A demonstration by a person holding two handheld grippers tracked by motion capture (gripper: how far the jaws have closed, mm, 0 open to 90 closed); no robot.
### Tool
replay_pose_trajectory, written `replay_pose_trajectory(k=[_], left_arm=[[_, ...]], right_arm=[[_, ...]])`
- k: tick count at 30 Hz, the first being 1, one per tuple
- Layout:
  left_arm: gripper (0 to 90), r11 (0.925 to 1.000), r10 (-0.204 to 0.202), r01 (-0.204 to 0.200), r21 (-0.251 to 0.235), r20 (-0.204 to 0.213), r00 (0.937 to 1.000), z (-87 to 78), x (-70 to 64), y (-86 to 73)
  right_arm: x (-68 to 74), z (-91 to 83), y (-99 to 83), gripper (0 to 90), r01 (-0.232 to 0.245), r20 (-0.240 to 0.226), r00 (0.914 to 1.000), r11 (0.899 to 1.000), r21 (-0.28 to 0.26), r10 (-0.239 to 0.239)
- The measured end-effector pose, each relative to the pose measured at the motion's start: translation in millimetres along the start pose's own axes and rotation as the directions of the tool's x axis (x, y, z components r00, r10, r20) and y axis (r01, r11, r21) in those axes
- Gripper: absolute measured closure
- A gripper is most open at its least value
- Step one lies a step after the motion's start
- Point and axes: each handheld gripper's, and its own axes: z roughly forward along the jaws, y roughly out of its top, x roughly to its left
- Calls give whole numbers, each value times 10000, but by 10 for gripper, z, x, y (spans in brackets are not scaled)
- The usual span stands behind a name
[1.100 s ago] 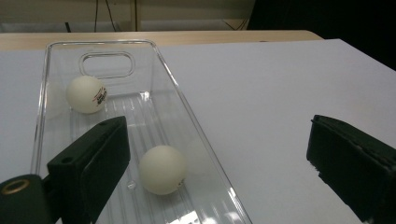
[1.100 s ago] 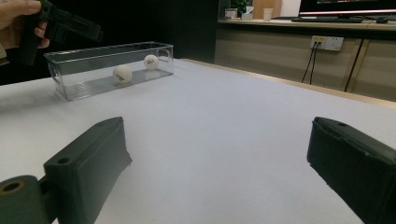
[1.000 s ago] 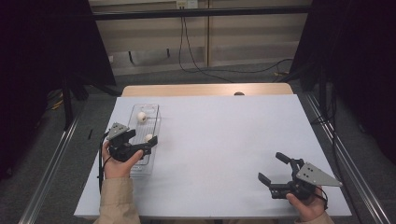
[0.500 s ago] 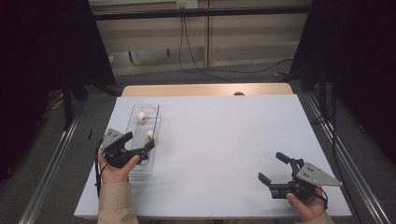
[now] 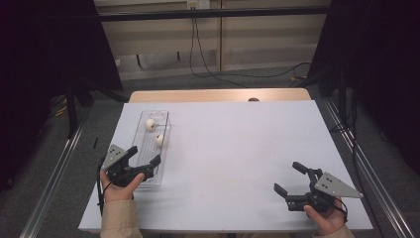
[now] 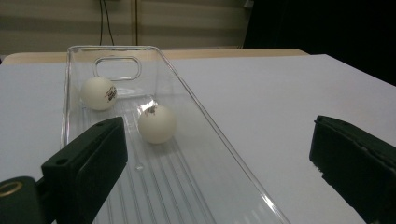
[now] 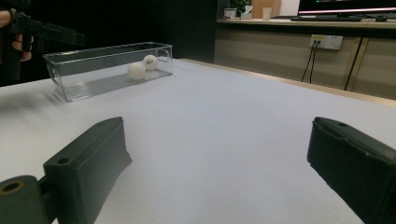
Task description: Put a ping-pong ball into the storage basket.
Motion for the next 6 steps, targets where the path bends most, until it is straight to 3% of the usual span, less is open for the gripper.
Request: replay_pose_trajectory(k=[6], left_arm=[[39,9994,209,-211,-265,-49,9998,-70,3,-67]], right_arm=[[3,4,-3,42,-22,4,10000,10000,16,22]])
